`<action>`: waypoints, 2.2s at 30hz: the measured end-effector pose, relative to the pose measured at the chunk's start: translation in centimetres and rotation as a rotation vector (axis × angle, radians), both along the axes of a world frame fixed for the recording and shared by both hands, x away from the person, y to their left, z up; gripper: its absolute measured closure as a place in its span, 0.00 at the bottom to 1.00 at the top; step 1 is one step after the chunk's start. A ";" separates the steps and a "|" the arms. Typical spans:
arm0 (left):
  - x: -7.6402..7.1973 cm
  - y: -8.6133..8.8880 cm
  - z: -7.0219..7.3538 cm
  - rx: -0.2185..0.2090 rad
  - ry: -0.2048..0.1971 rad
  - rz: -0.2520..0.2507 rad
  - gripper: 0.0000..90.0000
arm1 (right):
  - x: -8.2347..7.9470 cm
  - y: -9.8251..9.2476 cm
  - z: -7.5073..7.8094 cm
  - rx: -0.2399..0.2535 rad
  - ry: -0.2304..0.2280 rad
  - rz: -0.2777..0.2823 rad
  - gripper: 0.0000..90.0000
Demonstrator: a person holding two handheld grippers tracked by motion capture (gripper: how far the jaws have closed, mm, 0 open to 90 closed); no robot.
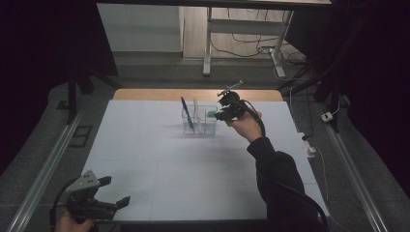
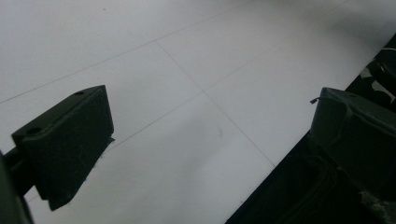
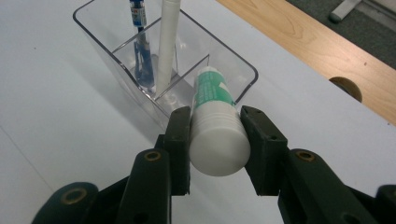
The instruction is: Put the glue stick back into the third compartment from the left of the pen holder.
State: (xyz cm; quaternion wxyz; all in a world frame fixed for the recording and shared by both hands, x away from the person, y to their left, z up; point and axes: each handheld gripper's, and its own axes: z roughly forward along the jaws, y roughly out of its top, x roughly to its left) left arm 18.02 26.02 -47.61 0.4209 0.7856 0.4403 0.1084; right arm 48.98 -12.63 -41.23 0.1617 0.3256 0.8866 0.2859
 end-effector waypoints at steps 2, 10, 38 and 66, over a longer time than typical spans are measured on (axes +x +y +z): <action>0.0 0.1 0.0 0.002 0.000 0.000 0.00 | 0.0 0.2 -0.1 -0.003 -0.006 0.000 0.71; 0.0 0.1 0.0 0.006 0.002 0.009 0.00 | 0.1 0.3 -0.5 0.028 -0.021 -0.005 0.57; 0.1 0.5 -0.1 0.018 0.031 0.026 0.00 | -3.6 -1.0 -0.7 0.227 -0.034 0.064 0.15; 0.1 0.4 -0.1 0.018 0.030 0.010 0.00 | -8.6 -3.9 -2.1 0.247 -0.027 0.104 0.00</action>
